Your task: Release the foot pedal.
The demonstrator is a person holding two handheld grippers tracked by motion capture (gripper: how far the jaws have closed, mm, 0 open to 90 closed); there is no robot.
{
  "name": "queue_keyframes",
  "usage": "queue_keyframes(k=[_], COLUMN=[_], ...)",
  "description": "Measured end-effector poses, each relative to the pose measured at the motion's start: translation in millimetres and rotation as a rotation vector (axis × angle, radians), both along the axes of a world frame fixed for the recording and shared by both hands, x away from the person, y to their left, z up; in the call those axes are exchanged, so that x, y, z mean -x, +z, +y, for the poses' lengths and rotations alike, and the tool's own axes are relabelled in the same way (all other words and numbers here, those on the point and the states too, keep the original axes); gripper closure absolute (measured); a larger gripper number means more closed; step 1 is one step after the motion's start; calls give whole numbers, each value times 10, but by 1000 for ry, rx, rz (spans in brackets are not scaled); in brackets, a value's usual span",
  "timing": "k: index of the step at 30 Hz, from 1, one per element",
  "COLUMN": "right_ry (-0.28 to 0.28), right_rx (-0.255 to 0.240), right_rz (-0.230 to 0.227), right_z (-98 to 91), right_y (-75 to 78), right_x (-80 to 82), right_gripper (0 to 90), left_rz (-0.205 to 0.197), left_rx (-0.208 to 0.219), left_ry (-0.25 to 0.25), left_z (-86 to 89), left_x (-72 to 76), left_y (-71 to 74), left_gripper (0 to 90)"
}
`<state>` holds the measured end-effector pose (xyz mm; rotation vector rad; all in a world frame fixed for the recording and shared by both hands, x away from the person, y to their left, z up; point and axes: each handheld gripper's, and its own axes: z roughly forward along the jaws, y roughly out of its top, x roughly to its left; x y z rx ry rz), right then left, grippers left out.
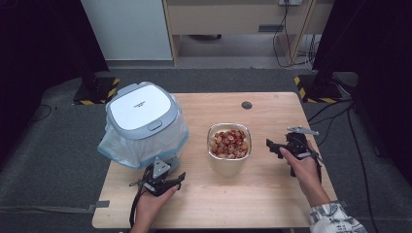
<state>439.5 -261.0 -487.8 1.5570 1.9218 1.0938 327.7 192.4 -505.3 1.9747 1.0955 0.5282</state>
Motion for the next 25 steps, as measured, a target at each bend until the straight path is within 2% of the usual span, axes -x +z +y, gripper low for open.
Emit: queue_keyframes(k=[2,5,8,16,20,22,25], right_ry=[-7,-12,-12,-19,-19,-16,-15], right_rx=[21,55,87,95,134,177,177], right_rz=[18,71,97,145,115,95,95], right_z=[6,29,55,112,150,182,200], right_y=[-82,-184,-263,-437,-486,-512,-521], right_x=[3,-8,-19,-33,-17,-11,-11], right_gripper=[55,54,56,57,50,33,25], left_rz=[0,1,1,3,3,4,3], left_rx=[0,0,-1,-2,-3,-3,-5], left_ry=[0,0,0,-2,-4,-4,-6], left_z=[-1,1,2,1,1,2,1], left_x=[-1,-1,-3,-6,-9,-10,-11], left_y=[-1,-2,-3,-4,-3,-3,-1], left_gripper=[317,316,316,315,314,313,313])
